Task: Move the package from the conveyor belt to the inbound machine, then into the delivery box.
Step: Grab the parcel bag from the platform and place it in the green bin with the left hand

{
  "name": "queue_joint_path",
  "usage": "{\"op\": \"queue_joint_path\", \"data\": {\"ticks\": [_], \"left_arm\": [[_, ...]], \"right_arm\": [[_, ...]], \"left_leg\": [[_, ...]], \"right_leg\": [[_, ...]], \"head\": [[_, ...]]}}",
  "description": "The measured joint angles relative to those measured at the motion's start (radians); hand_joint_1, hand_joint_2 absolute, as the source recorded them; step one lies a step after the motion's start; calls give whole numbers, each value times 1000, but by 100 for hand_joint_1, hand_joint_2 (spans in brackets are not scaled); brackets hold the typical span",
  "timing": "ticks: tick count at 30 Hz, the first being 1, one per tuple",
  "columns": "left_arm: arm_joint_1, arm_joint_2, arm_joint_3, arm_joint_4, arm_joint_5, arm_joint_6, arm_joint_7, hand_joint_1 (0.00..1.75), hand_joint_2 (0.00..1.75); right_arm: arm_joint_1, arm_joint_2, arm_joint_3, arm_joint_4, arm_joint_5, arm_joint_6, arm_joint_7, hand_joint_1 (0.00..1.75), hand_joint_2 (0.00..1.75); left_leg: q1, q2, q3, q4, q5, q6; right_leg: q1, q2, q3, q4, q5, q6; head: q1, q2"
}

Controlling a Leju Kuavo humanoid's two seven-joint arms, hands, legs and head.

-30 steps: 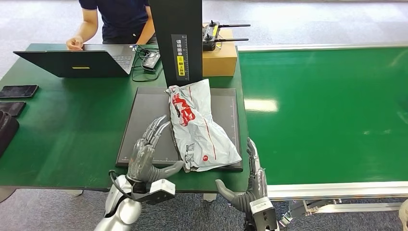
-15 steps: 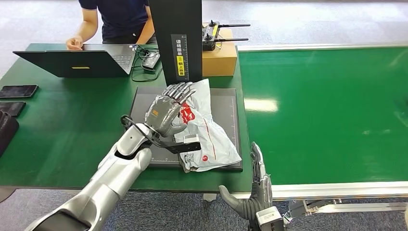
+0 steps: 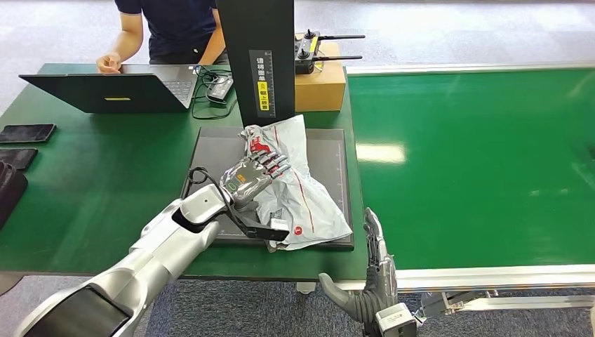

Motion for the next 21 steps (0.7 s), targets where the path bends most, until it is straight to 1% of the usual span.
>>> {"op": "queue_joint_path", "data": {"ticks": [5, 11, 15, 21], "left_arm": [[-3, 9, -29, 25, -4, 4, -30, 0, 175], [-9, 12, -47, 41, -1, 31, -37, 0, 175], [-4, 15, -56, 46, 11, 89, -27, 173, 175], [40, 21, -74, 47, 5, 272, 27, 175, 175]], "right_arm": [[0, 0, 0, 0, 5, -4, 0, 0, 175], [0, 0, 0, 1, 1, 11, 0, 0, 175], [-3, 0, 0, 9, -7, 40, 0, 0, 175], [-21, 0, 8, 38, -5, 74, 0, 0, 175]], "left_leg": [[0, 0, 0, 0, 0, 0], [0, 0, 0, 0, 0, 0], [0, 0, 0, 0, 0, 0], [0, 0, 0, 0, 0, 0]], "right_leg": [[0, 0, 0, 0, 0, 0], [0, 0, 0, 0, 0, 0], [0, 0, 0, 0, 0, 0], [0, 0, 0, 0, 0, 0]], "head": [[0, 0], [0, 0], [0, 0], [0, 0]]}}
